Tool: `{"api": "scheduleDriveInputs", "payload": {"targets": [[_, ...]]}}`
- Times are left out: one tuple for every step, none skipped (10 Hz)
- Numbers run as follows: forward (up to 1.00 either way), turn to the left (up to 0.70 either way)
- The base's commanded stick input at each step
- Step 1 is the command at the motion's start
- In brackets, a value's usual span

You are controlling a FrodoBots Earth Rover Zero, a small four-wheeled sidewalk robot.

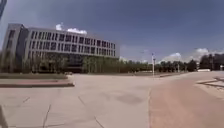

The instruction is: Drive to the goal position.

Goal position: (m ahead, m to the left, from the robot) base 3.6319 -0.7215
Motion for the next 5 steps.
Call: {"api": "scheduleDriveInputs", "payload": {"targets": [[0.7, 0.03], [0.7, 0.03], [0.7, 0.03], [0.7, 0.03], [0.7, 0.06]]}}
